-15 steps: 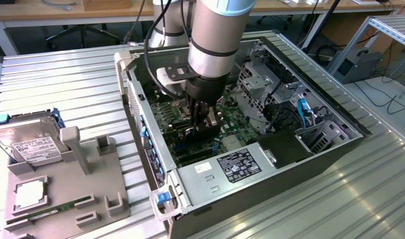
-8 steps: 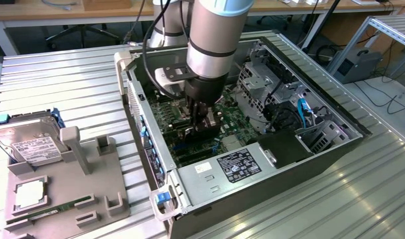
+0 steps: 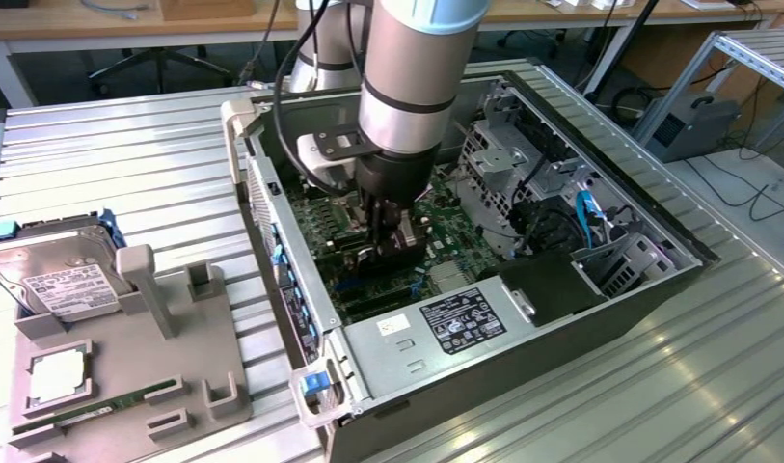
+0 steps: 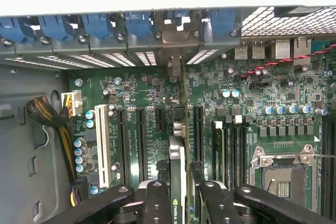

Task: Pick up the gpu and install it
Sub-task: 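Insert the gpu into the slot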

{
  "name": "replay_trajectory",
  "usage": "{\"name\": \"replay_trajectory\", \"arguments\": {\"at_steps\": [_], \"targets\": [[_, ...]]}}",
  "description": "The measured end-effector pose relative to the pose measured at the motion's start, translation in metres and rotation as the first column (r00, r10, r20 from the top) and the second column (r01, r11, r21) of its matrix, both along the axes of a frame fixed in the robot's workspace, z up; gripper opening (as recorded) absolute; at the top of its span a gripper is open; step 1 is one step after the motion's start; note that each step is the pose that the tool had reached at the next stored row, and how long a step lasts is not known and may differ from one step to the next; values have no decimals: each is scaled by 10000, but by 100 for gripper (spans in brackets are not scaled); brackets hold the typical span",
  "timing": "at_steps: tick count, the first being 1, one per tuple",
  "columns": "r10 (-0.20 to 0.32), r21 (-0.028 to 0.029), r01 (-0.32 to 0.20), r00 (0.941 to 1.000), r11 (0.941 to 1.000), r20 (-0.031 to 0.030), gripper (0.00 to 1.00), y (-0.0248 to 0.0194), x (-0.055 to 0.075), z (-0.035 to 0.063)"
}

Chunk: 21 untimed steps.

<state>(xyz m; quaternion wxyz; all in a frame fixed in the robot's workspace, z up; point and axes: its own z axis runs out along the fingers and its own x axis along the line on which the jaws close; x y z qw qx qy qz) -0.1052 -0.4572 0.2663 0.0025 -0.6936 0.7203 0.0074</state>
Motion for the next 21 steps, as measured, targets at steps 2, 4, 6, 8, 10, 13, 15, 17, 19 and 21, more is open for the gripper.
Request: {"name": "replay_trajectory", "arguments": {"at_steps": [2, 4, 6, 8, 10, 13, 15, 17, 19, 21], "targets": [[-2, -1, 2, 10000, 10000, -2, 27, 0, -17, -3], [-2, -1, 2, 10000, 10000, 0, 27, 0, -17, -3], [-2, -1, 2, 10000, 10000, 0, 27, 0, -17, -3], [-2, -2, 2, 10000, 10000, 0, 27, 0, -18, -13], [-1, -2, 1, 10000, 10000, 0, 27, 0, -19, -18], [-2, -1, 2, 10000, 10000, 1, 27, 0, -19, -19], [-2, 0, 2, 10000, 10000, 2, 27, 0, -19, -19], [-2, 0, 2, 10000, 10000, 1, 27, 0, -19, -19], [-2, 0, 2, 10000, 10000, 1, 27, 0, -19, -19], [-2, -1, 2, 10000, 10000, 1, 27, 0, -19, -19]]}}
